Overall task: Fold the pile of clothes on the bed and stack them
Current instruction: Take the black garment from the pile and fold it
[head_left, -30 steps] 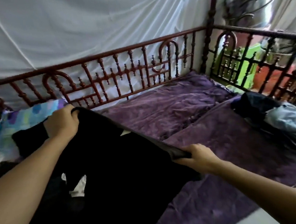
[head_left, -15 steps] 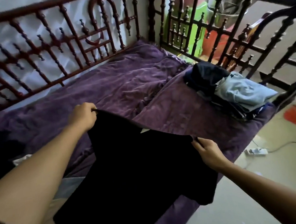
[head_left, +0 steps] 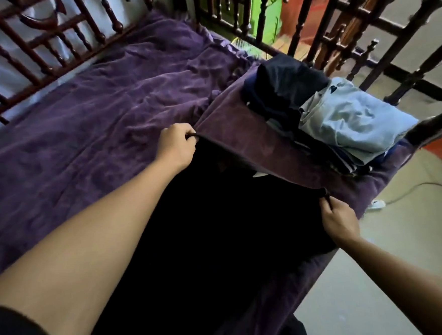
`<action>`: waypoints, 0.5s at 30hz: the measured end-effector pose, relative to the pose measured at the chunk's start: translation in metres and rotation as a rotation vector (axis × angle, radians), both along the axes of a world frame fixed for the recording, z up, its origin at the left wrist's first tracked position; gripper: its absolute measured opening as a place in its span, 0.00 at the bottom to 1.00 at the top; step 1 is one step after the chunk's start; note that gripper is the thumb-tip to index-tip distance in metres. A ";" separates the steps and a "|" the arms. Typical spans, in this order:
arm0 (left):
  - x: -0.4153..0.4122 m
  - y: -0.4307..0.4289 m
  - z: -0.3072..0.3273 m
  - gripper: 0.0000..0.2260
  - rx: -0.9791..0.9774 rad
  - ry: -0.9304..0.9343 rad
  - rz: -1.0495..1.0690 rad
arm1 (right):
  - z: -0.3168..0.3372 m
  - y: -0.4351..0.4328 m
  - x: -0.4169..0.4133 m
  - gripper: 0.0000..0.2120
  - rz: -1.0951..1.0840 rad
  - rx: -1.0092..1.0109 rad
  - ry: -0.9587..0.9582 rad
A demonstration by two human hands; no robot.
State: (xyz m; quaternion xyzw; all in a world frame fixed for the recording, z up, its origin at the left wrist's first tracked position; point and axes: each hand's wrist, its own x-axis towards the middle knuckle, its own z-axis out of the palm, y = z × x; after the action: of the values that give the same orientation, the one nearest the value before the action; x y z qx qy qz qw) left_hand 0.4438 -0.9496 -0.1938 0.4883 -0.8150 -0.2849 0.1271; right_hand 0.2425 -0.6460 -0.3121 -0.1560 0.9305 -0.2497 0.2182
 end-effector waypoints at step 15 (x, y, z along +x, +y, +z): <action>-0.010 0.016 -0.145 0.08 0.218 -0.216 0.262 | -0.080 -0.091 -0.077 0.17 0.509 0.249 -0.007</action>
State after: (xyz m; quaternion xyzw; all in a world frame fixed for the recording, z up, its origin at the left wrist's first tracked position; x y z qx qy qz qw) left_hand 0.4339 -0.9339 -0.3385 0.6287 -0.7178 -0.2984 0.0216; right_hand 0.1654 -0.7372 -0.3922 -0.3556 0.8842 -0.0711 0.2943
